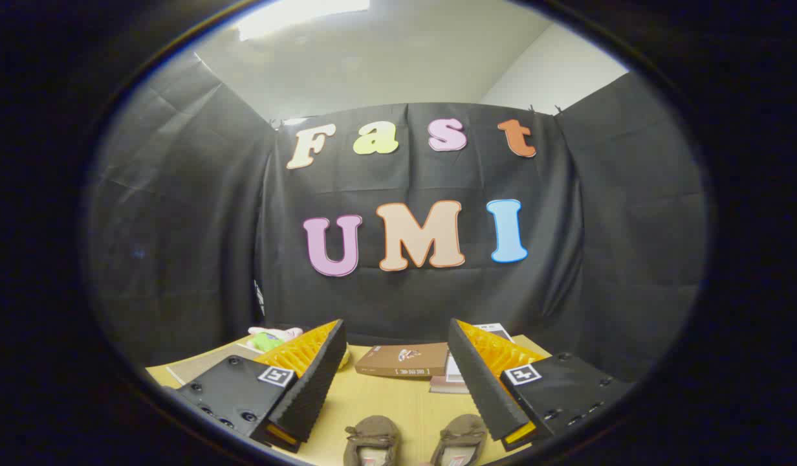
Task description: Open the storage box then place both shoes into the box .Put the left shoe in first, then the right shoe, with the right side of both shoes facing outward in a uniform manner.
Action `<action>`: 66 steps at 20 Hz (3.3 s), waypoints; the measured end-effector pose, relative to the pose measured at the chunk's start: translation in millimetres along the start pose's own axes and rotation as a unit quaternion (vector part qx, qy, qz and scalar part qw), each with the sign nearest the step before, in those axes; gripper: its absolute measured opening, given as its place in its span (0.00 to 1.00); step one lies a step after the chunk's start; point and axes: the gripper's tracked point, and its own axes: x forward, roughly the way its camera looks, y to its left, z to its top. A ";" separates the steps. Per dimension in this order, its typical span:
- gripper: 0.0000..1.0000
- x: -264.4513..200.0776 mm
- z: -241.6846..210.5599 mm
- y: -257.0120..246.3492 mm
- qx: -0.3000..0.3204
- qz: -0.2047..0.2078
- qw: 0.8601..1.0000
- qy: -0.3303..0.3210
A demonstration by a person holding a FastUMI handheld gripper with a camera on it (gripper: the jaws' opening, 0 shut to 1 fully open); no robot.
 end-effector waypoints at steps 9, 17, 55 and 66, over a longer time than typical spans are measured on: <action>1.00 -1.7 -4.0 -2.5 -0.016 0.002 1.000 -0.001; 1.00 -3.1 -3.7 1.8 0.011 0.017 1.000 -0.006; 1.00 -50.3 -221.3 184.0 0.579 0.175 0.720 0.339; 0.99 -56.4 -220.9 195.1 0.691 0.179 0.612 0.341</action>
